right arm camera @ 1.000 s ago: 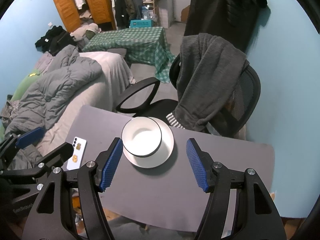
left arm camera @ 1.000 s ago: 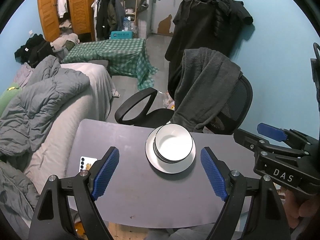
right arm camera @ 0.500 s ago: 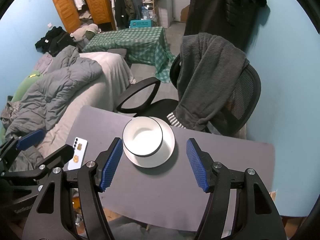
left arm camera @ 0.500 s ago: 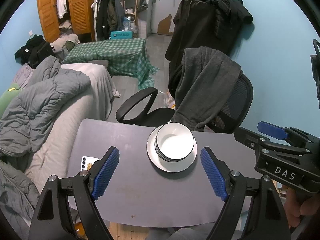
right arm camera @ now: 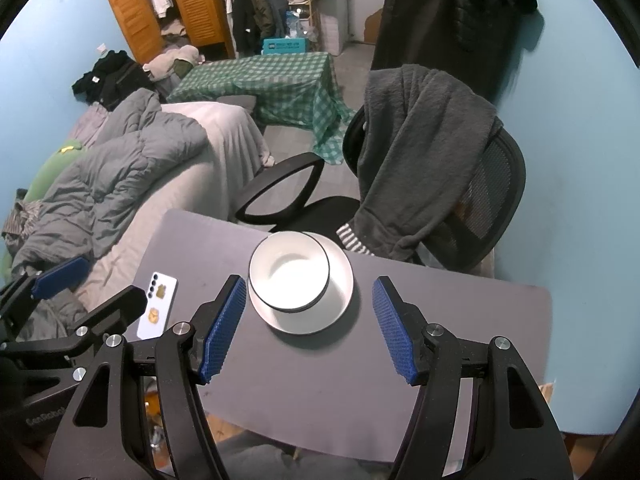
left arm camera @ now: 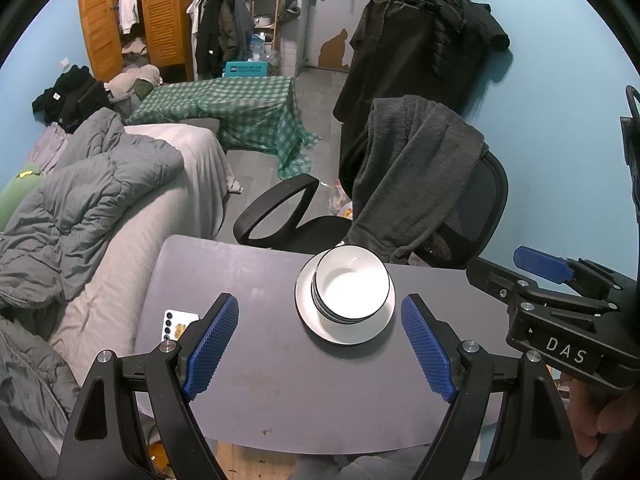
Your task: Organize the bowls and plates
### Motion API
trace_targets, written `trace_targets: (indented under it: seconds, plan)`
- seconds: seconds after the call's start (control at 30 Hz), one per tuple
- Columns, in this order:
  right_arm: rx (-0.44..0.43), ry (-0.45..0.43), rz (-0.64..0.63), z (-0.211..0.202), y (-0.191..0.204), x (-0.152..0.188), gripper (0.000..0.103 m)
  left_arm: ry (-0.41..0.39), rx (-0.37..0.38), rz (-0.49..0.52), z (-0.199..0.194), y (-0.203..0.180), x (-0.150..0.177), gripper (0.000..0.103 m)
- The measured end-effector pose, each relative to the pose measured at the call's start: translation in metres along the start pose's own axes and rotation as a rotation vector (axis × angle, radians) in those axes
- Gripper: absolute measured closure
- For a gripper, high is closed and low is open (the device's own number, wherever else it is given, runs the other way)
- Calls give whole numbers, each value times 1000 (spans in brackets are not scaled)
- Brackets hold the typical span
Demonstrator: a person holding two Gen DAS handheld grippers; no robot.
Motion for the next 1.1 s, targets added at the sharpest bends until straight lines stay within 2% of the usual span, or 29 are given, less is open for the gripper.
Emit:
trace_targets:
  seconds: [1.1]
  plan:
    - [-3,0,3,-1,3,1,38,1,-53,-8,-11,-9,-2,18]
Point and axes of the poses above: each gripper's, at about its wrist camera, not at the fingertips, and z roughly the way its jaws point, y to its left, x to its underside, the point moved 4 cm from there along z, roughly the way its jaws point, and after that the axes turned 4 degrees about z, right-handed, at the moved point
